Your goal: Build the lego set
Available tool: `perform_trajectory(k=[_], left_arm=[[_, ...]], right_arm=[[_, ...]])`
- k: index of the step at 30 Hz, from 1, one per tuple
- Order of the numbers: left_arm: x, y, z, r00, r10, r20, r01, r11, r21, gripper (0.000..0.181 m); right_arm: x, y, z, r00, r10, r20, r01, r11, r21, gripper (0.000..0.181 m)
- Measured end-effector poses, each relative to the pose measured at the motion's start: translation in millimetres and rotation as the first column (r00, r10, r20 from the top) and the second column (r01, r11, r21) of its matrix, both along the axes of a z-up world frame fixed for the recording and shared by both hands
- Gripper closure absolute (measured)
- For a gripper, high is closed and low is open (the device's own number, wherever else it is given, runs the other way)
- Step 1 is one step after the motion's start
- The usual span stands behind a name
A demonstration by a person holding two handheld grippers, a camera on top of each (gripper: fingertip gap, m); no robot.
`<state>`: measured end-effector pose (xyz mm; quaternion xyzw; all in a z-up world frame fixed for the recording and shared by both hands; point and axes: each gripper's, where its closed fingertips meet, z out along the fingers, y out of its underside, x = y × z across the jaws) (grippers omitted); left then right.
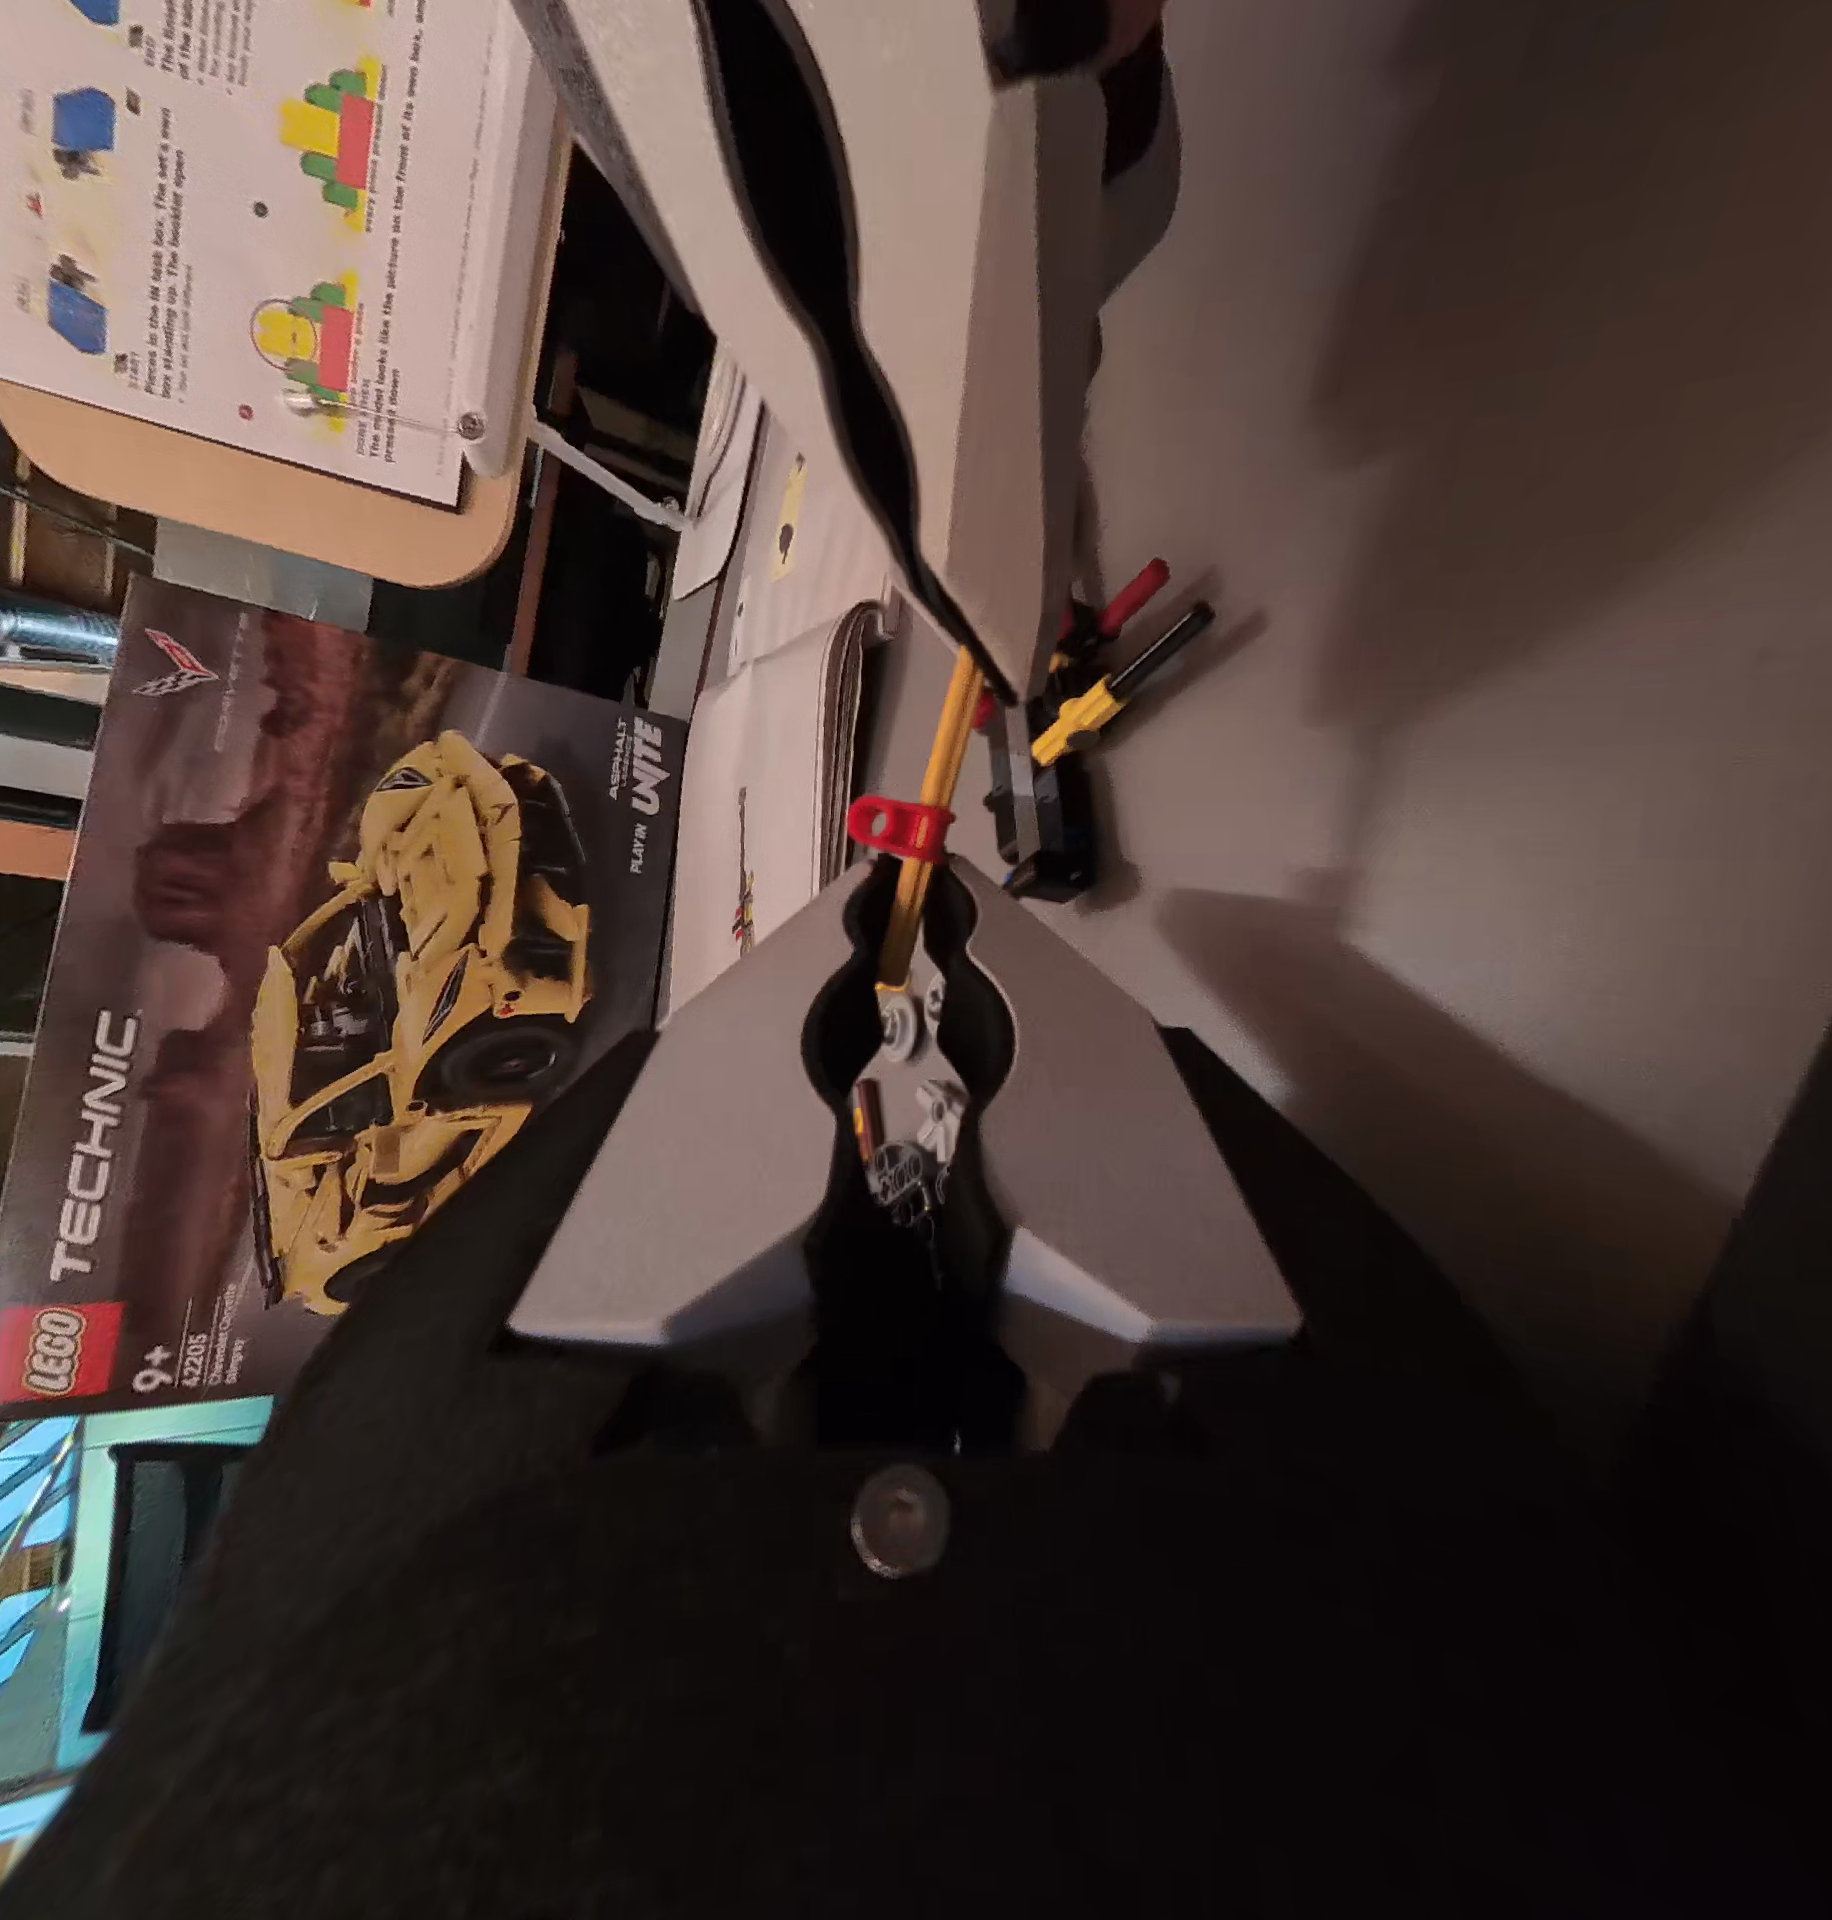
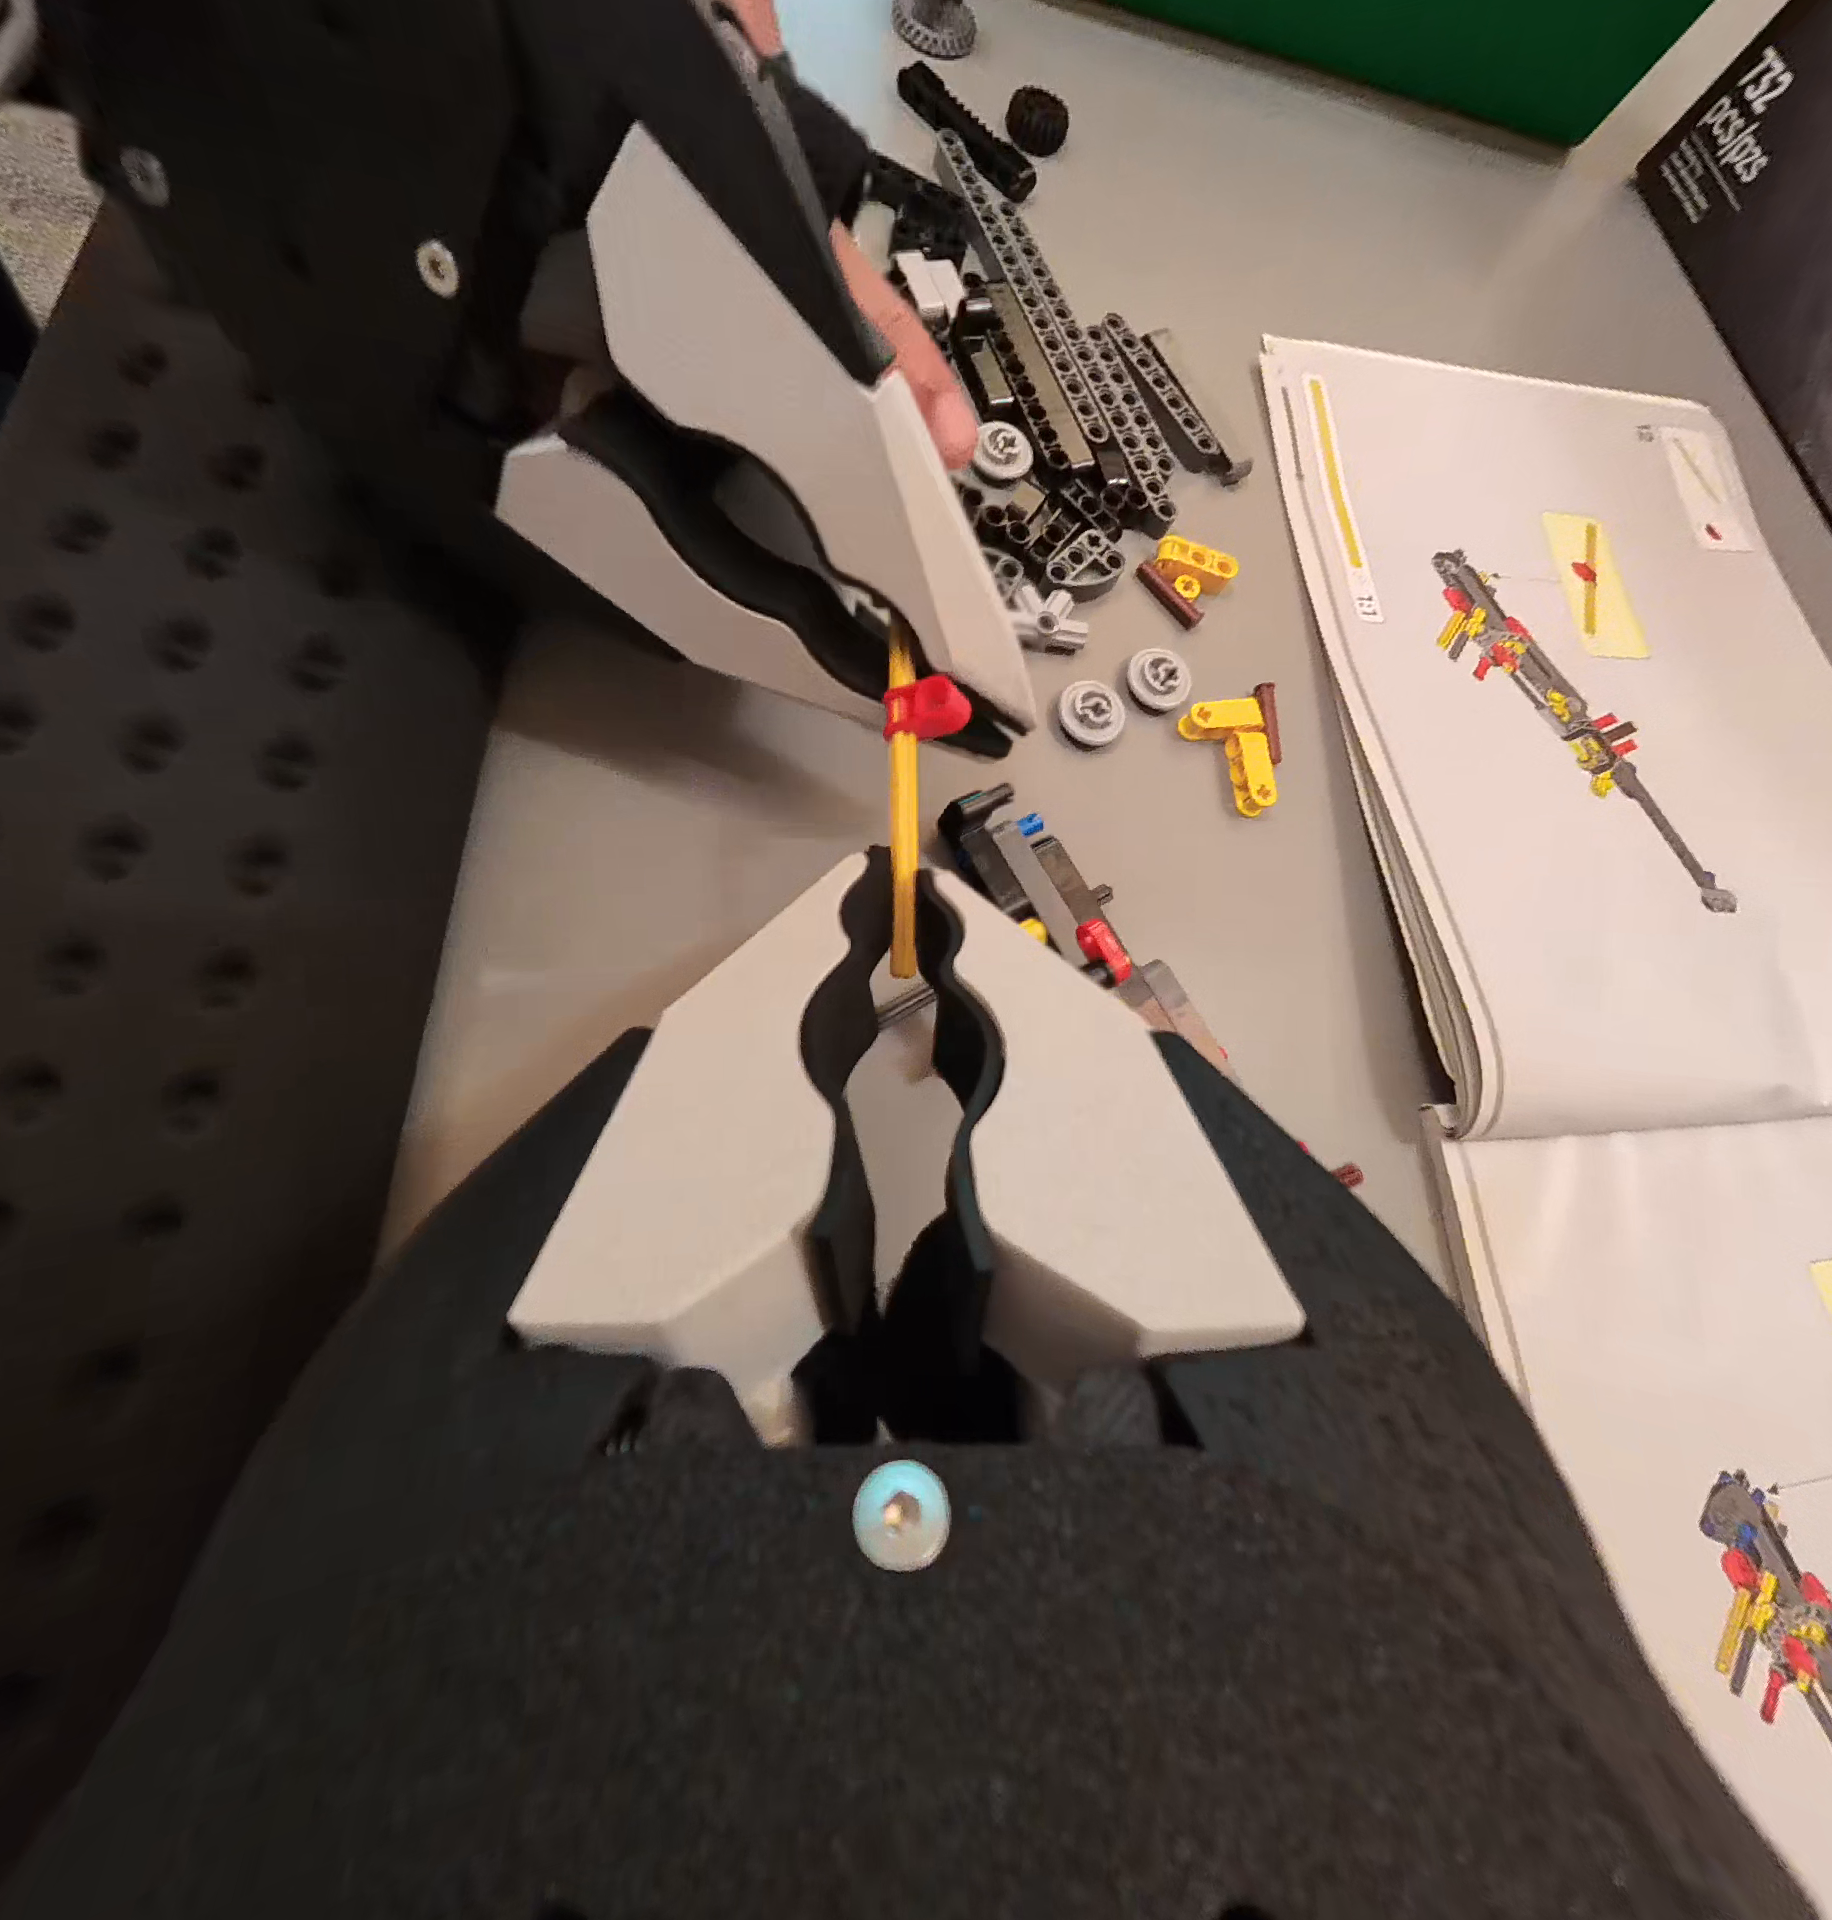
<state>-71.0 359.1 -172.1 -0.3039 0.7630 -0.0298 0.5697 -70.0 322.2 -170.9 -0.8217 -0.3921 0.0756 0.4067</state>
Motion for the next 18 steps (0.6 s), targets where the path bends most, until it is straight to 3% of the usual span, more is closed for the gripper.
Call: perform_trajectory(k=[18], left_arm=[[2.8, 6.2, 0.7, 0.998, 0.07, -0.001, -0.07, 0.995, 0.078, 0.179]], right_arm=[[-9.4, 14.0, -0.6, 0.998, -0.04, -0.045, 0.042, 0.998, 0.05, 0.179]])
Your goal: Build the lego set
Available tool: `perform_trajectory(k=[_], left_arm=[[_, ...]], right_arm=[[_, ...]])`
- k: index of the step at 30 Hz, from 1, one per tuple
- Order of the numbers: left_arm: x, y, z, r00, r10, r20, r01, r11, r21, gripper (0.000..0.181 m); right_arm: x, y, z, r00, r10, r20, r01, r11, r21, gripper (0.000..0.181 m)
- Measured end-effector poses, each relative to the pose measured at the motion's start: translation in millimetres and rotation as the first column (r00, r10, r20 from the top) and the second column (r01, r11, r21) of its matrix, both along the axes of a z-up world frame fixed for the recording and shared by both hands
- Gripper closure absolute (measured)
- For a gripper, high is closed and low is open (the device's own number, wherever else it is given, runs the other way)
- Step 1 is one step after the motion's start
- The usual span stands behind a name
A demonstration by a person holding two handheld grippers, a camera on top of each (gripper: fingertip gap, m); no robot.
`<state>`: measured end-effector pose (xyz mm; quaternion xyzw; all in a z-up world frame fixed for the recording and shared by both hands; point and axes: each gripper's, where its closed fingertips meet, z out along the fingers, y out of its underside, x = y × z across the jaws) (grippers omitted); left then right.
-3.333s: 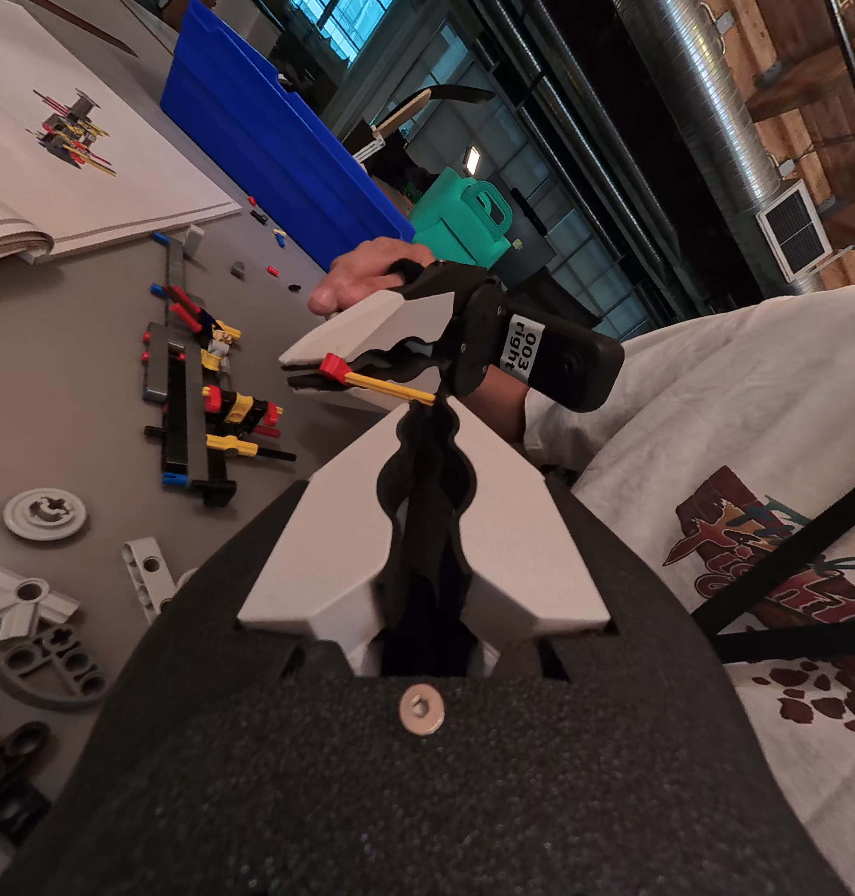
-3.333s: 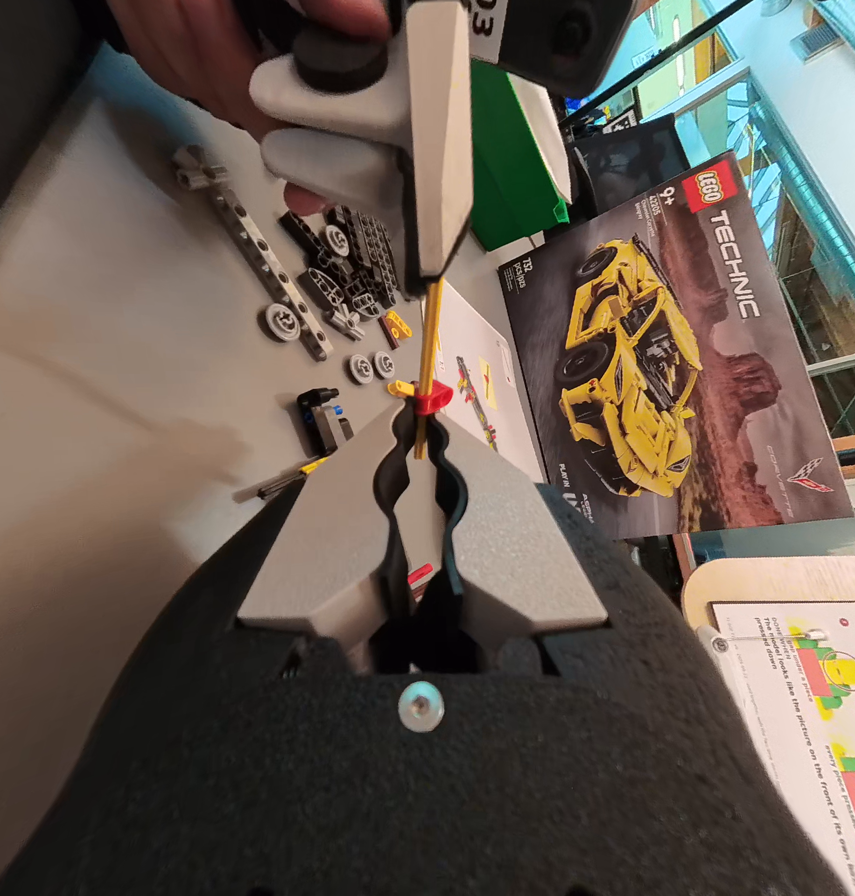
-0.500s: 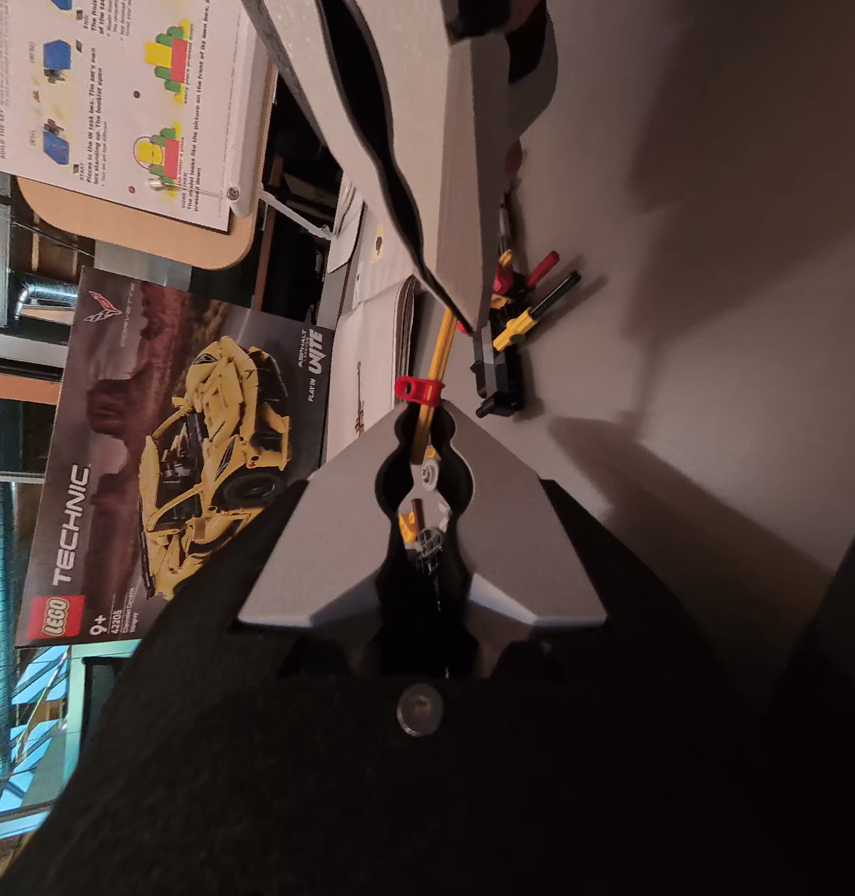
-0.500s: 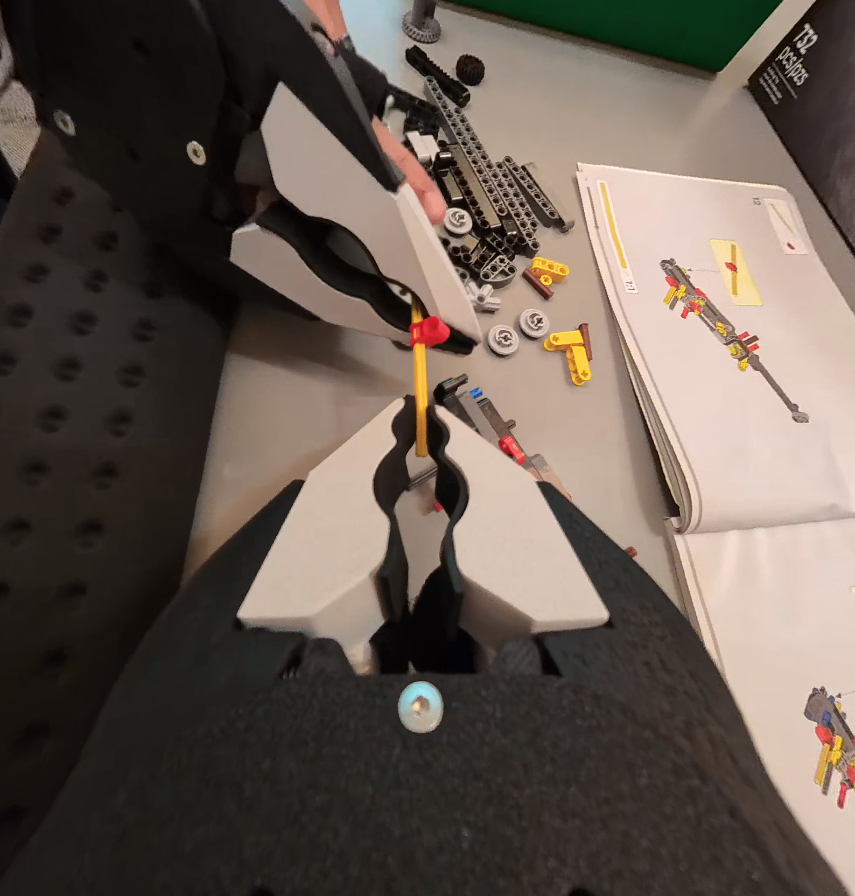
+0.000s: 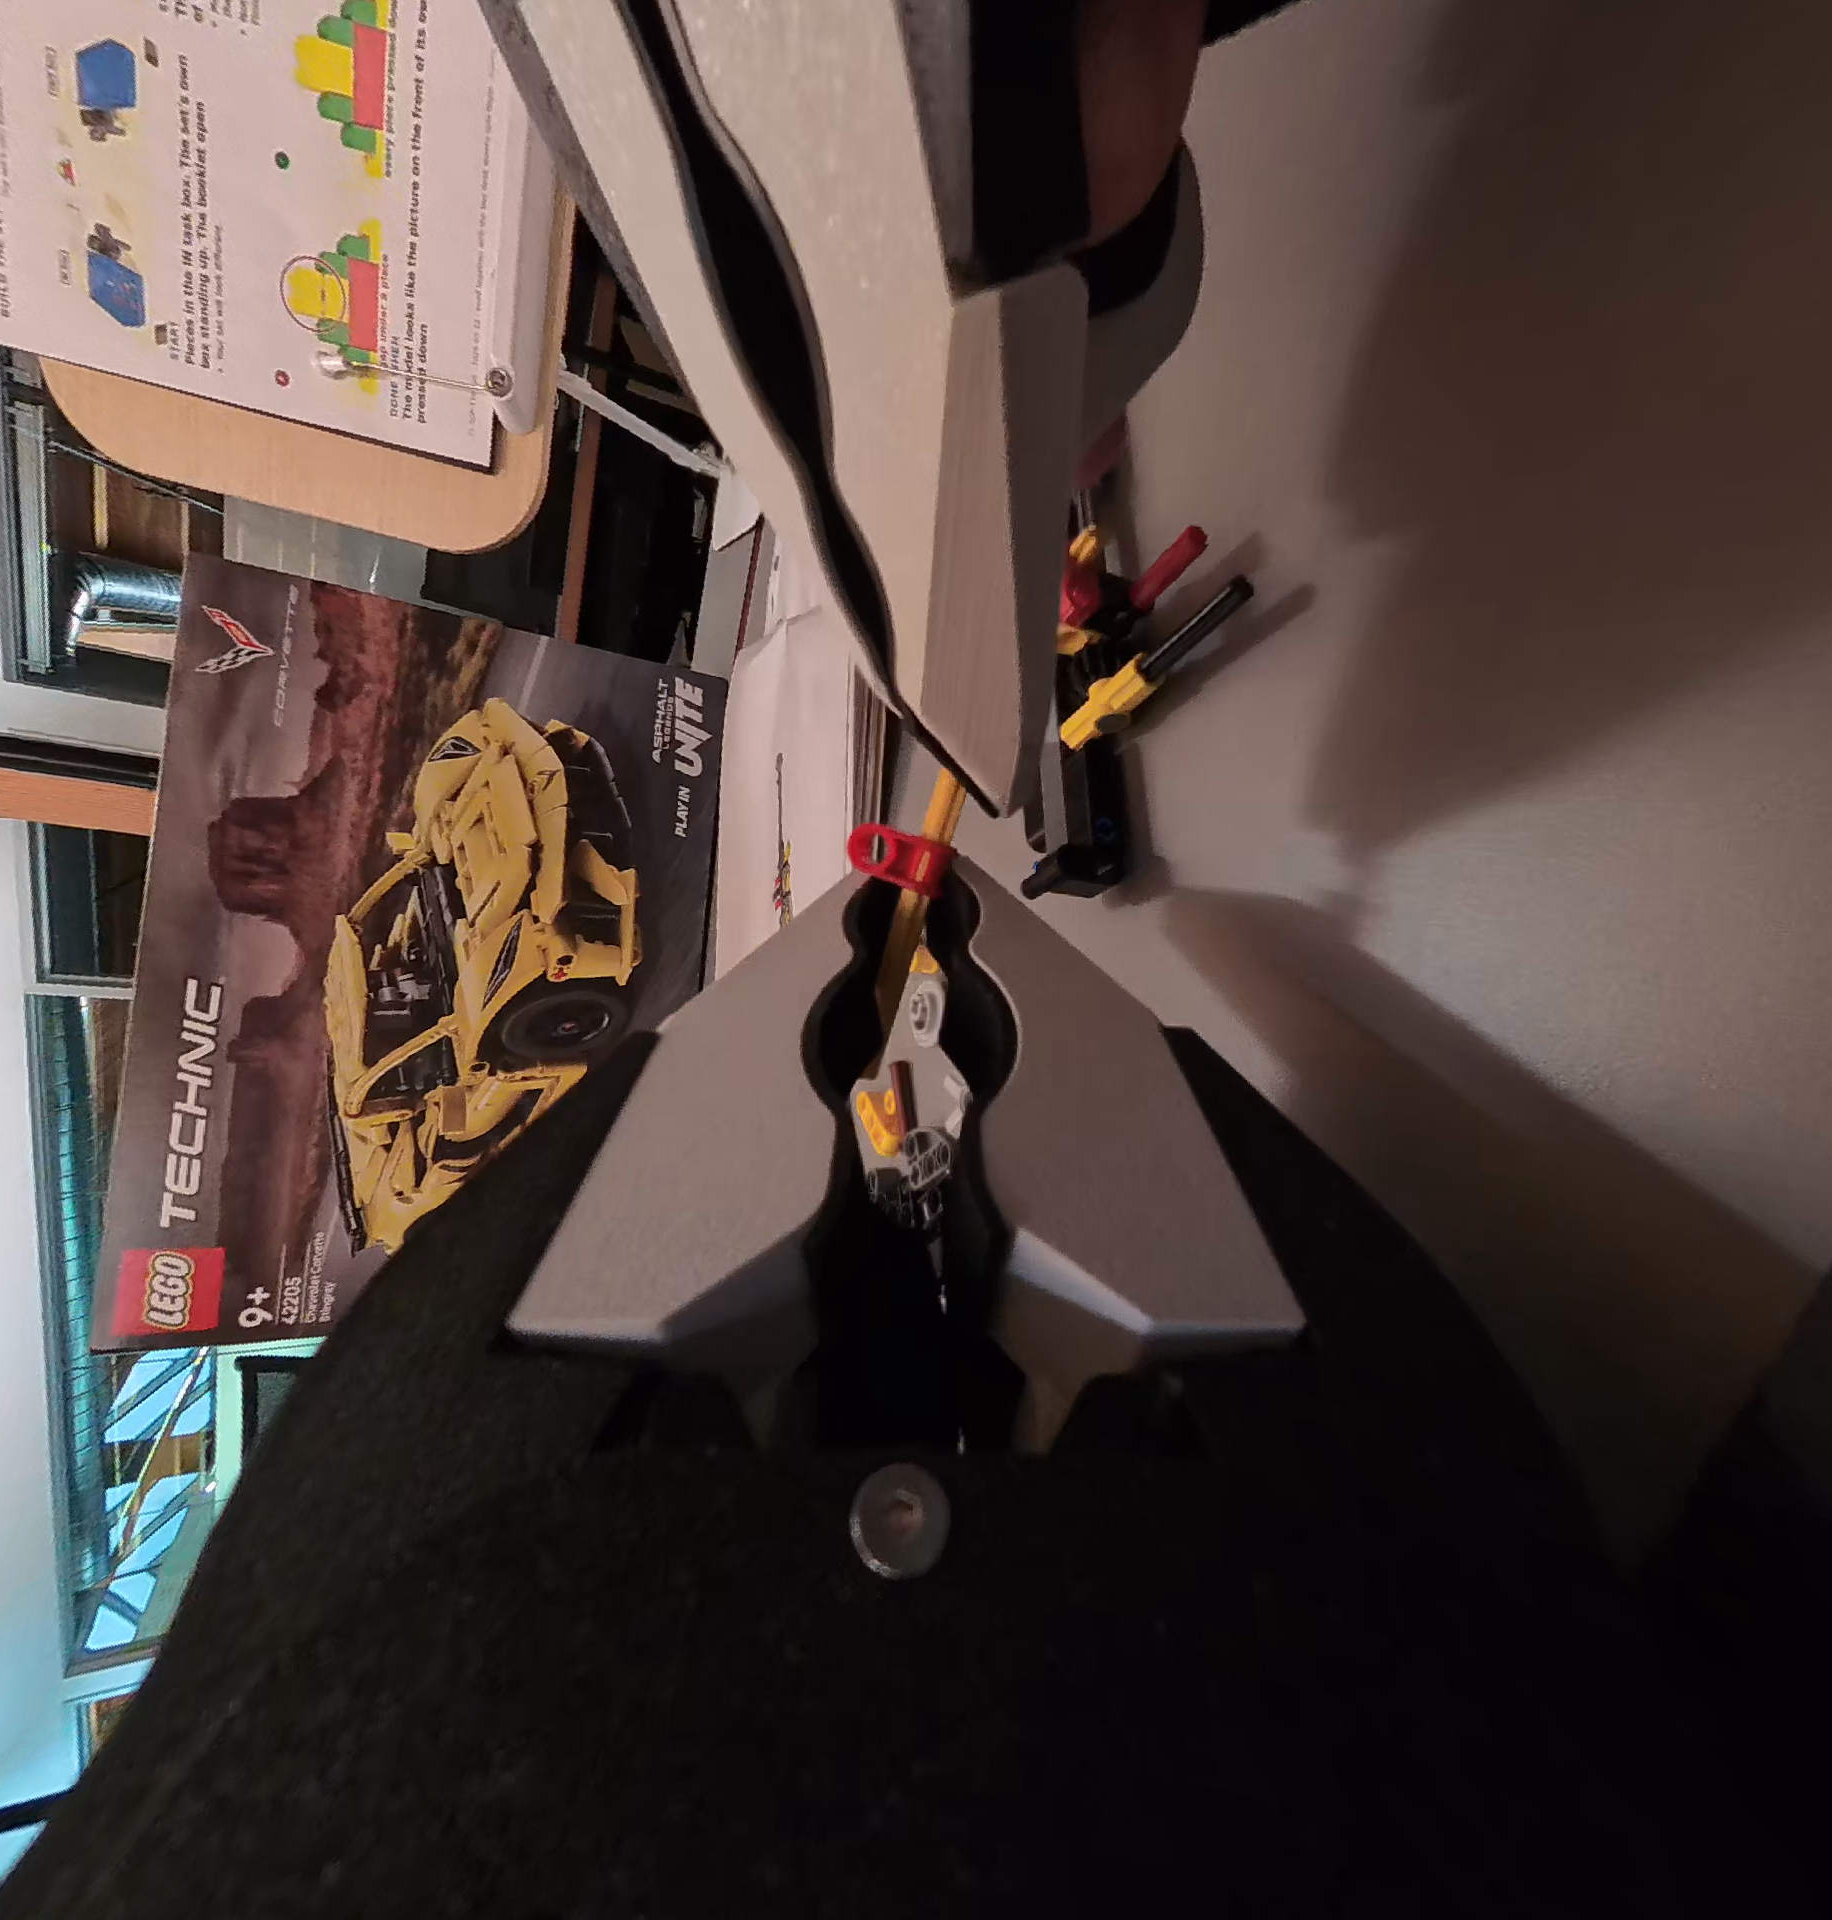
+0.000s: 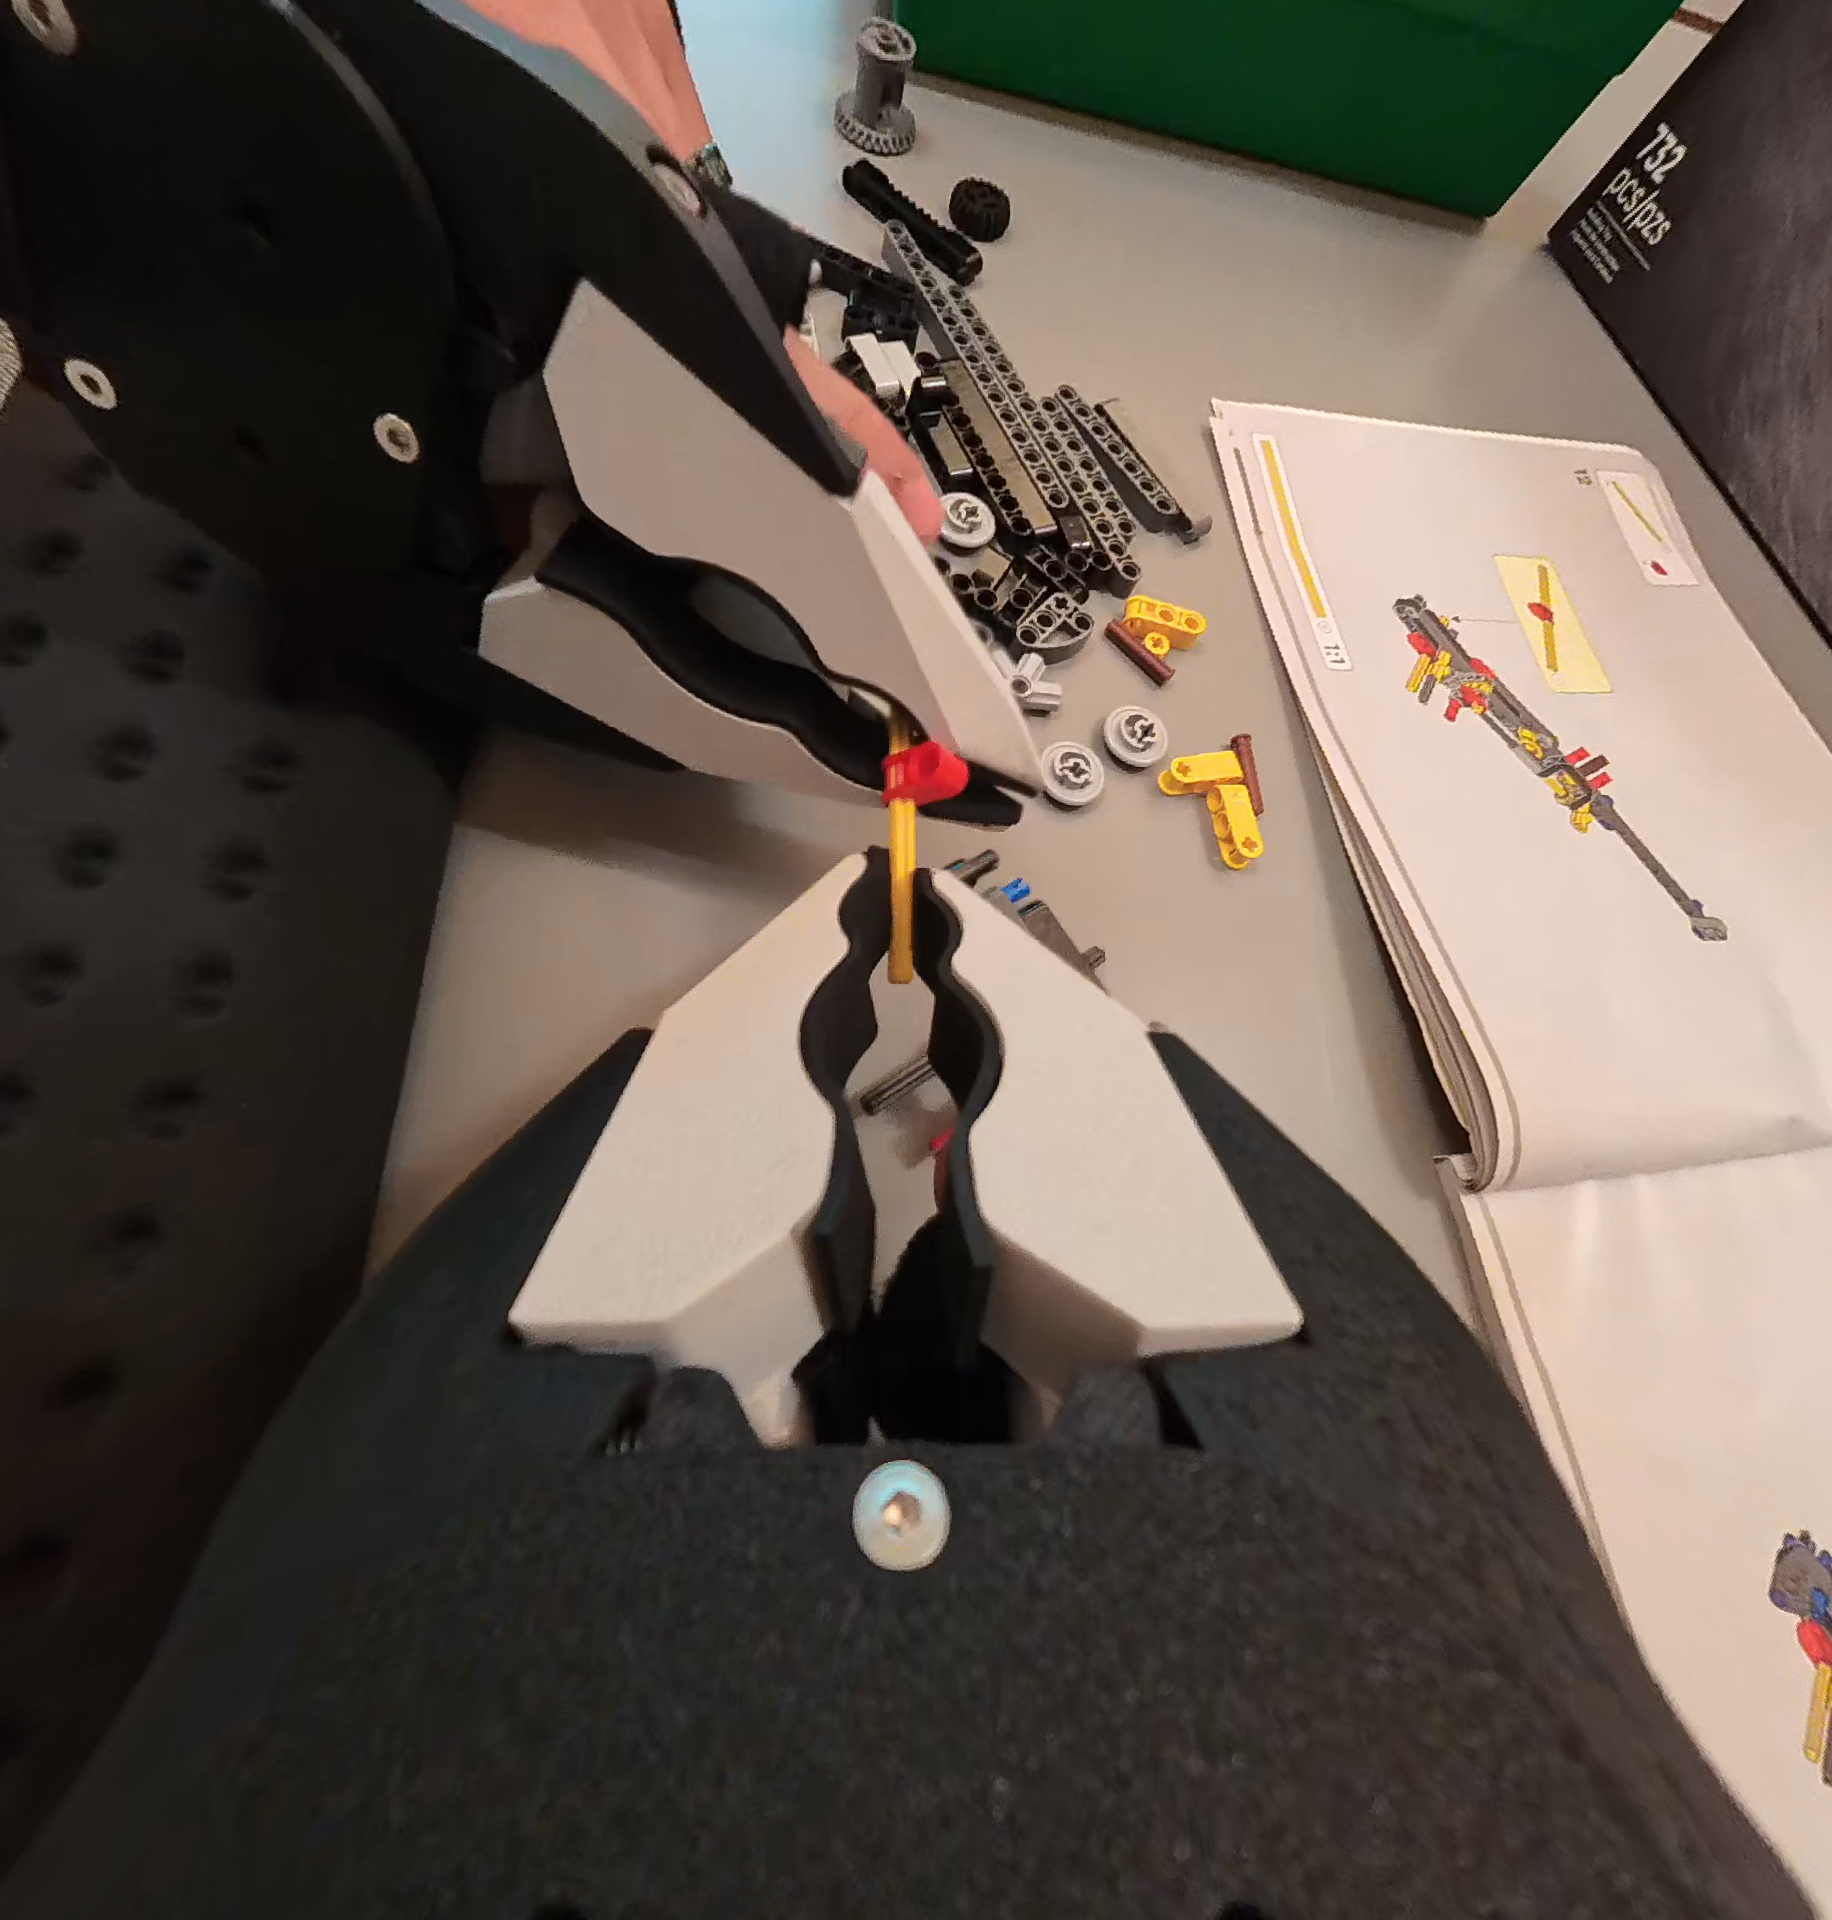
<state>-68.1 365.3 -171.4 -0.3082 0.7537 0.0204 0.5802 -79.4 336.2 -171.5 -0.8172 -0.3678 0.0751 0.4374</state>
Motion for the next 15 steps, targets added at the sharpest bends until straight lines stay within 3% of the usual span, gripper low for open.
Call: perform_trajectory(k=[4, 10, 15], left_arm=[[0.2, -1.5, -2.1, 1.0, -0.007, -0.009, 0.007, 1.0, 0.018, 0.179], [1.7, -6.3, -6.8, 0.999, -0.049, -0.01, 0.048, 0.994, -0.103, 0.177], [-6.0, 11.9, -9.7, 1.0, -0.002, -0.018, -0.001, 0.983, -0.185, 0.172]], right_arm=[[-1.1, -1.1, -3.5, 1.0, 0.006, 0.003, -0.006, 1.0, -0.018, 0.179], [1.0, -5.8, -3.0, 0.999, 0.023, -0.04, -0.026, 0.998, -0.059, 0.179], [13.2, -10.2, -7.2, 0.993, -0.003, -0.119, -0.014, 0.989, -0.147, 0.179]])
